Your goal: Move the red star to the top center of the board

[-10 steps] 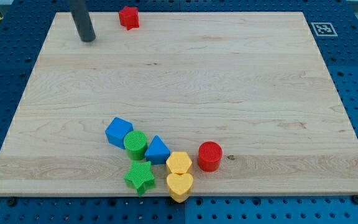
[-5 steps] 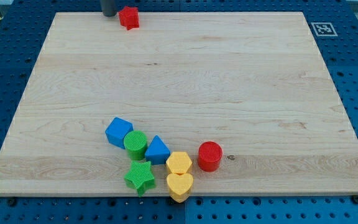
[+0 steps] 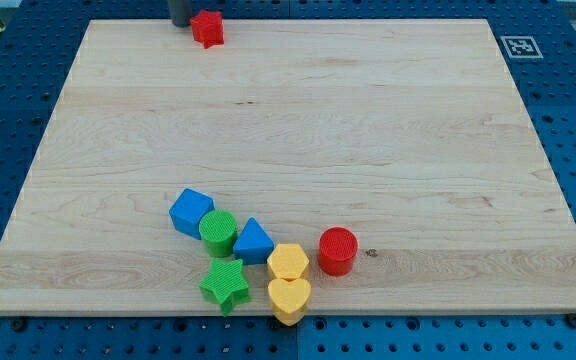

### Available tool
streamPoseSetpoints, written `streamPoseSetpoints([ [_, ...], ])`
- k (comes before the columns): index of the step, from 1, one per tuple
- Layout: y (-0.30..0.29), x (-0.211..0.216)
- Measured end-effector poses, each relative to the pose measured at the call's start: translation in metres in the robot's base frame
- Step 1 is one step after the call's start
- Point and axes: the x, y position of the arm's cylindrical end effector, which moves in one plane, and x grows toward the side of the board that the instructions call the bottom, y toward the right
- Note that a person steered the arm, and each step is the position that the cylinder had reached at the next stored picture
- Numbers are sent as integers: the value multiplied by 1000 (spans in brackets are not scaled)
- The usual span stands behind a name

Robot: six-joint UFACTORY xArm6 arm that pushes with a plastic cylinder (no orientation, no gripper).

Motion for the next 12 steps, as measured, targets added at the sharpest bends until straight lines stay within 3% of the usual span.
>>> streamPoseSetpoints([
  [7,-24,47],
  [11,30,47],
  [12,32,27],
])
